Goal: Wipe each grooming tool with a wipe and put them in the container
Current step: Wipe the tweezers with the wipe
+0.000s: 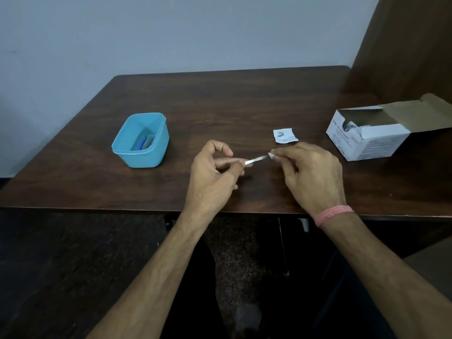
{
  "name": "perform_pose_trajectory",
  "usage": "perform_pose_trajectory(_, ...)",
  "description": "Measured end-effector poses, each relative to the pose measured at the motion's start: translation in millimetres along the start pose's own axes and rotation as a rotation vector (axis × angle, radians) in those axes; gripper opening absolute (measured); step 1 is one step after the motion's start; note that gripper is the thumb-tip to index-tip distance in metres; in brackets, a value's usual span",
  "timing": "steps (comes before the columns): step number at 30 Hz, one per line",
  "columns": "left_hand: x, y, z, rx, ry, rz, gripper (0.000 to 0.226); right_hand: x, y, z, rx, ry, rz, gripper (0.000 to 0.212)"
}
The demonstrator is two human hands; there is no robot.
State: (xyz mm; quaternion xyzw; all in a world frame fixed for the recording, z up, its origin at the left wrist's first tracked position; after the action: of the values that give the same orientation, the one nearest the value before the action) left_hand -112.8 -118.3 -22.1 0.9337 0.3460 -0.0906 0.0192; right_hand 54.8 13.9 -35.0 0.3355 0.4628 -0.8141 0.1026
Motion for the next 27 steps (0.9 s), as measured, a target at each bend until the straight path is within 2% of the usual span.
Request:
perform_pose_trajectory(5, 0, -1, 1, 0.001, -0.002, 0.006, 0.027, 1, 0, 2, -0.015, -0.012, 0.004, 0.013)
perform_pose_trajectory(10, 2, 1, 0, 0.036, -0.048, 0.067, 0.024, 2, 7, 8, -0.280, -0.041, 0.078, 0.023)
perform_pose_trajectory(12, 1, 1, -1, 0.050, -0.039, 0.083, 0.025, 1, 8, 10, -0.326, -0.029, 0.069, 0.024)
perform_pose_trajectory(14, 0, 1, -1, 0.053, -0.019, 0.083, 0.025, 1, 8, 7, -0.285, -0.012, 0.030, 0.023)
perform_pose_trajectory(19, 0, -1, 3, 0.055, 0.007, 0.049, 0.027, 1, -2, -2, -0.029, 0.005, -0.019, 0.016)
perform_pose_trajectory(23, 0, -1, 3, 0.062, -0.016, 0.042, 0.026, 4, -5, -2, 0.014, -0.026, 0.068, 0.015)
perform_pose_trajectory(27, 1, -1, 8, 0.093, -0.094, 0.065, 0.026, 4, -6, -4, 0.026, -0.077, 0.059, 0.014)
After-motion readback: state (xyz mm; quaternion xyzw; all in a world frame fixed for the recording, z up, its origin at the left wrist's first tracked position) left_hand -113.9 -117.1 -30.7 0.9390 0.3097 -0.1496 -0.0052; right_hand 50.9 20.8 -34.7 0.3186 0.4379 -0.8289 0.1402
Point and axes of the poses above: each hand's wrist, its own y-axis away from the middle knuckle, its own x-axis out of the palm, z = x × y, the point moved 1 cm from there along -y, towards the middle knuckle, and after that the axes turned 5 degrees about -x, right-handed, at the moved point
